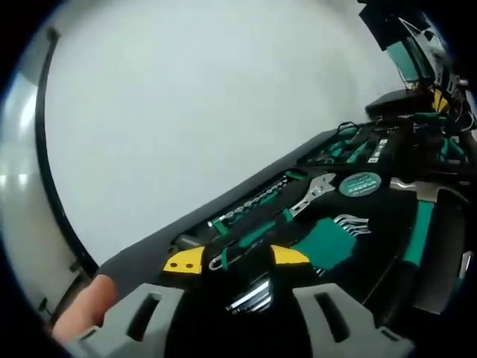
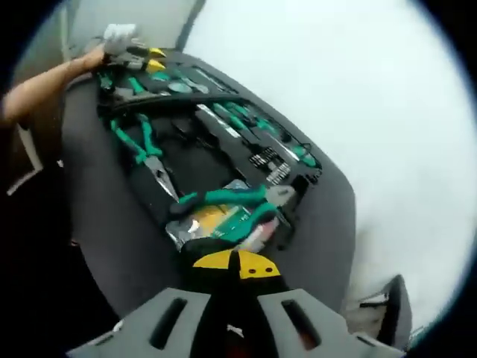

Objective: Pick up the tools and put them into their designated positions in the toolbox.

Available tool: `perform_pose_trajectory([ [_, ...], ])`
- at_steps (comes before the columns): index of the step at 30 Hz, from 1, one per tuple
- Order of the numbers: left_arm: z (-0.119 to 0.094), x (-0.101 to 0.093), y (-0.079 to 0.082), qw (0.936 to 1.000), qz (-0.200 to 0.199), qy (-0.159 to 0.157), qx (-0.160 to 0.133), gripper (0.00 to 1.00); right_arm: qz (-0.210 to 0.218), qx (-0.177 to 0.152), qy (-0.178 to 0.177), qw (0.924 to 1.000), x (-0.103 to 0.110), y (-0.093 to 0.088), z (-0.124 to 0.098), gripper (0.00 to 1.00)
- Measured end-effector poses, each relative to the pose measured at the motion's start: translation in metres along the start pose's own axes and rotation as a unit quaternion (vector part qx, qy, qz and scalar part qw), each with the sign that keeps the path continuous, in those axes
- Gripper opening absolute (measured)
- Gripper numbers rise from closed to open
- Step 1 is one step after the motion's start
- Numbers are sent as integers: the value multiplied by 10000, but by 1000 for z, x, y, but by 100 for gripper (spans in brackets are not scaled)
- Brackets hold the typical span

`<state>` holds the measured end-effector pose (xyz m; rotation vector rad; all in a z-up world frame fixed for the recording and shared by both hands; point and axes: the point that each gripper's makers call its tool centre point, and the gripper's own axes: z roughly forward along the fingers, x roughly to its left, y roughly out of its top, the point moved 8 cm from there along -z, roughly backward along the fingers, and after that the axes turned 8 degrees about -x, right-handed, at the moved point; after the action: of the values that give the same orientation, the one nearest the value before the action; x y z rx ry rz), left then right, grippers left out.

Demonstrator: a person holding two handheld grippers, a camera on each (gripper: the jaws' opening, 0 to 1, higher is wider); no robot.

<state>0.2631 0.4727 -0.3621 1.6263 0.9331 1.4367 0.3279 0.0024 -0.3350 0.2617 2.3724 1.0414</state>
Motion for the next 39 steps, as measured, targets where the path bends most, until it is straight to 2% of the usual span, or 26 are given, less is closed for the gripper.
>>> perform_pose_trajectory([
  [3,-1,-1,0,10000,-14,-4,3,32,-422,-330,320,9980,12,9,3,0],
  [4,-1,-1,0,10000,-17,-6,1,32,-456,-361,320,9978,15,12,6,0],
  [6,0,-1,0,10000,-16,-10,-3,32,-786,-484,315,9952,20,19,8,0],
  [8,0,1,-1,10000,-15,-7,-1,32,-1029,-753,734,9891,35,27,11,0],
  [9,0,1,-1,10000,-14,-5,-2,32,-956,-980,952,9860,43,31,13,0],
  [10,1,1,-1,10000,-24,-21,-4,32,-905,-1231,1188,9811,50,36,14,0],
  [11,1,1,-1,10000,-32,-2,12,32,-1194,-1346,1420,9734,56,39,12,1],
  [12,0,1,-1,10000,-38,1,13,32,-1578,-1285,1419,9687,53,41,9,2],
  [14,0,0,-1,10000,-37,-3,15,32,-2027,-1509,1238,9596,44,49,1,6],
  [16,1,1,-1,10000,-28,-14,12,32,-2621,-1634,1581,9379,33,52,-1,13],
  [17,1,1,-1,10000,-20,-15,8,32,-2681,-1525,1696,9360,29,52,-1,17],
  [21,2,4,-2,10000,-60,-9,30,32,-2430,-1203,1970,9422,26,53,16,18],
  [22,2,4,-2,10000,-66,-21,27,32,-2510,-1181,2184,9356,30,52,20,18],
  [23,2,4,-2,10000,-60,-7,31,32,-2415,-1236,2292,9348,34,52,25,18],
  [24,2,3,-2,10000,-48,-5,30,32,-2208,-1131,2420,9380,36,50,30,18],
  [25,2,3,-2,10000,-34,-1,30,32,-2290,-865,2537,9358,32,44,36,18],
  [26,2,4,-2,10000,-22,12,33,32,-2605,-748,2483,9300,26,41,43,18],
  [27,2,4,-3,10000,-9,9,29,32,-2575,-647,2424,9331,25,40,44,15],
  [28,2,4,-2,10000,7,0,21,31,-1958,-724,2725,9392,26,43,43,15],
  [29,2,3,-2,10000,12,-10,21,31,-1822,-667,2829,9393,16,43,49,15],
  [33,2,4,-2,10000,-22,-28,27,31,-2010,-876,2862,9327,20,51,59,11],
  [35,1,5,-3,10000,-48,-22,38,31,-1971,-933,2812,9345,24,57,62,10],
  [38,3,5,-3,10000,-15,-49,21,31,-1599,-1043,2687,9441,32,68,71,9],
  [39,3,5,-3,10000,-20,-46,24,31,-1578,-1097,2722,9429,37,74,75,8],
])
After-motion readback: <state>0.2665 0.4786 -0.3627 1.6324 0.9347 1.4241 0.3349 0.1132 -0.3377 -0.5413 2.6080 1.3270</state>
